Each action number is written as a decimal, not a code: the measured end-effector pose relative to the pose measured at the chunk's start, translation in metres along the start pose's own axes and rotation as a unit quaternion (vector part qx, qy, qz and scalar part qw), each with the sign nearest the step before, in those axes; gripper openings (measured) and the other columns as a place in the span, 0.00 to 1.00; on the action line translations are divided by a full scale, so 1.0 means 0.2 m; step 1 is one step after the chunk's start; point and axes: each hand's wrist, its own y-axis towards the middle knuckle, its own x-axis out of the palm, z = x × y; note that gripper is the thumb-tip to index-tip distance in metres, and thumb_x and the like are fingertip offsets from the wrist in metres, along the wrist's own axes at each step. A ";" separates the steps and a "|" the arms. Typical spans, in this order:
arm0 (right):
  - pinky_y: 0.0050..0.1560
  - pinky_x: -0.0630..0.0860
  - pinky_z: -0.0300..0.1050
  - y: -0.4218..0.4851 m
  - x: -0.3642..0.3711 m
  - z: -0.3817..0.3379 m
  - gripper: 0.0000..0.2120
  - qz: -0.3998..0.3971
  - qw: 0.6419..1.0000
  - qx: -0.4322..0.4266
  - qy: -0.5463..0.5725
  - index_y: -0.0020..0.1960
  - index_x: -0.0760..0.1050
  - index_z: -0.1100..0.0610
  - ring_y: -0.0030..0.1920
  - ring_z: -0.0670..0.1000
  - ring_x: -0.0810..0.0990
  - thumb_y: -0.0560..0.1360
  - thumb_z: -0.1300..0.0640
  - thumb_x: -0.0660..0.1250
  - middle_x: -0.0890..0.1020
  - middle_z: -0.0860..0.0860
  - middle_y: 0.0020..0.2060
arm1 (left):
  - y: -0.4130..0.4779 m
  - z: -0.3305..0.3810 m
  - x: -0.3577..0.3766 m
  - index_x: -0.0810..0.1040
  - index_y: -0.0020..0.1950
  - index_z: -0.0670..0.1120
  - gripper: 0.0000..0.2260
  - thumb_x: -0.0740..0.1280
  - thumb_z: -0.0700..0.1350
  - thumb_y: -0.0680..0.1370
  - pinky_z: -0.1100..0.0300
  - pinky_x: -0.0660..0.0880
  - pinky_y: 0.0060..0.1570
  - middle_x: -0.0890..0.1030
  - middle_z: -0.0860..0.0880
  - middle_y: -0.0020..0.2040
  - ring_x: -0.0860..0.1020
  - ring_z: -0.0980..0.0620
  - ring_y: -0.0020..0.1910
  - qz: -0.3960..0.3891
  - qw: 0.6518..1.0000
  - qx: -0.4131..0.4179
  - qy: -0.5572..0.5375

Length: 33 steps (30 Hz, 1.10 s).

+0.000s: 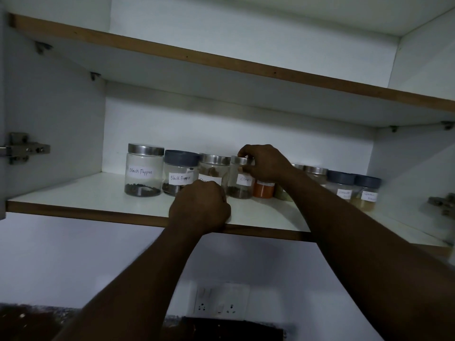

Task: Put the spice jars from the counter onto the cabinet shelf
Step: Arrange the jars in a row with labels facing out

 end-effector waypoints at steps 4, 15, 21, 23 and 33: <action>0.60 0.77 0.54 0.06 0.09 0.00 0.18 0.017 1.000 0.008 -0.023 0.68 0.77 0.52 0.60 0.57 0.81 0.79 0.52 0.70 0.84 0.52 0.61 | 0.00 0.00 0.01 0.87 0.46 0.50 0.09 0.68 0.51 0.76 0.62 0.72 0.38 0.85 0.52 0.40 0.81 0.52 0.40 0.015 1.000 0.007 0.002; 0.66 0.74 0.53 0.09 0.21 0.02 0.26 0.059 0.997 -0.007 -0.042 0.76 0.70 0.56 0.65 0.61 0.79 0.80 0.53 0.66 0.79 0.58 0.69 | 0.00 0.00 0.01 0.87 0.44 0.49 0.10 0.67 0.50 0.76 0.61 0.74 0.39 0.85 0.51 0.39 0.81 0.53 0.39 0.013 1.000 0.013 -0.006; 0.65 0.76 0.52 0.05 0.11 -0.15 0.17 0.226 0.958 -0.012 0.177 0.69 0.76 0.55 0.64 0.51 0.79 0.84 0.49 0.62 0.81 0.51 0.65 | 0.01 0.01 -0.05 0.83 0.37 0.47 0.11 0.68 0.50 0.75 0.60 0.75 0.38 0.82 0.51 0.33 0.81 0.51 0.38 0.005 0.997 -0.046 -0.056; 0.56 0.79 0.47 0.03 0.05 -0.25 0.18 0.224 0.946 -0.046 0.231 0.64 0.78 0.54 0.55 0.46 0.81 0.82 0.44 0.63 0.84 0.47 0.56 | 0.01 -0.02 -0.07 0.81 0.36 0.48 0.11 0.69 0.52 0.75 0.61 0.71 0.36 0.80 0.52 0.33 0.81 0.50 0.39 0.005 0.997 -0.062 -0.053; 0.56 0.78 0.53 0.10 0.10 -0.29 0.18 0.054 0.994 -0.061 0.067 0.62 0.79 0.47 0.53 0.49 0.80 0.73 0.50 0.76 0.84 0.46 0.55 | -0.02 -0.26 -0.14 0.86 0.49 0.50 0.13 0.65 0.55 0.77 0.56 0.80 0.44 0.85 0.49 0.44 0.81 0.48 0.42 -0.011 0.997 -0.036 0.066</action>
